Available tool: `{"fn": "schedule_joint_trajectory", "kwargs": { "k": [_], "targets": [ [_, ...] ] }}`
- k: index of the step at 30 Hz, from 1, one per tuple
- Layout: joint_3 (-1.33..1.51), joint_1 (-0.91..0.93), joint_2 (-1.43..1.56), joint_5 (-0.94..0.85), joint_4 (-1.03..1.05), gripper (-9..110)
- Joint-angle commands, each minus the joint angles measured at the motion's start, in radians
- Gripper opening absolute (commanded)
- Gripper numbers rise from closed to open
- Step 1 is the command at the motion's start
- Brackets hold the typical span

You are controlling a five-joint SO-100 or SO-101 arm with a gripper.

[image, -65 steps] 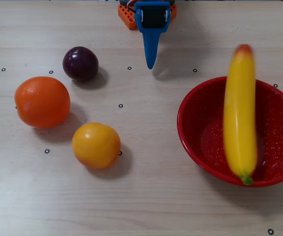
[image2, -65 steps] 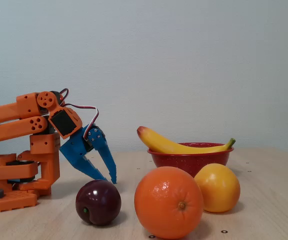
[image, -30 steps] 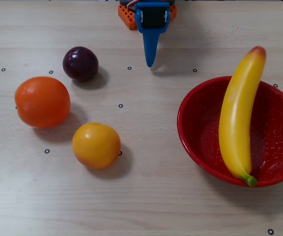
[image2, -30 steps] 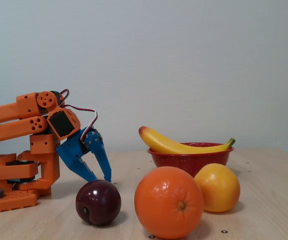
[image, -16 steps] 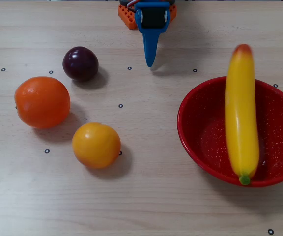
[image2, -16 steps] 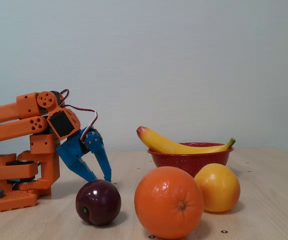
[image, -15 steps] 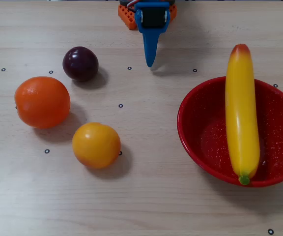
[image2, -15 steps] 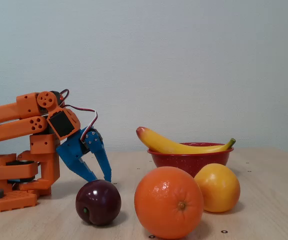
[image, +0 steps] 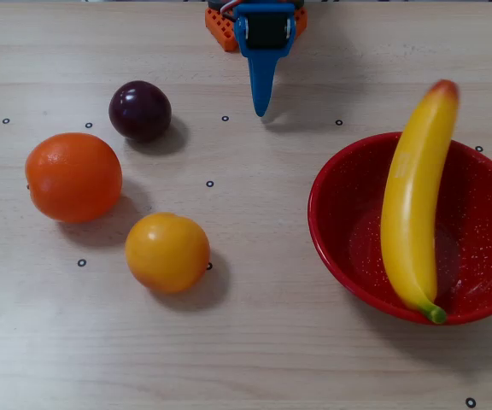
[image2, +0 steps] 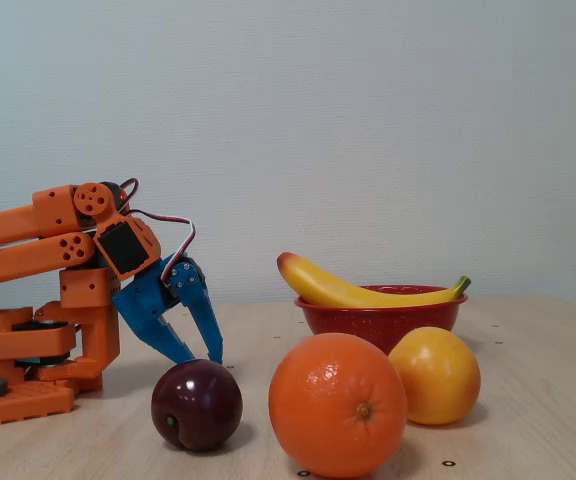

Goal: Put banana in the red bowl.

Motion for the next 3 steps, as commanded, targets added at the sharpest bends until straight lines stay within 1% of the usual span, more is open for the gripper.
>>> {"fn": "schedule_joint_trajectory", "kwargs": {
  "k": [1,3],
  "targets": [
    [-0.029,-0.012,0.017,0.006,0.02,0],
    [-0.029,-0.012,0.017,0.006,0.02,0]
  ]
}}
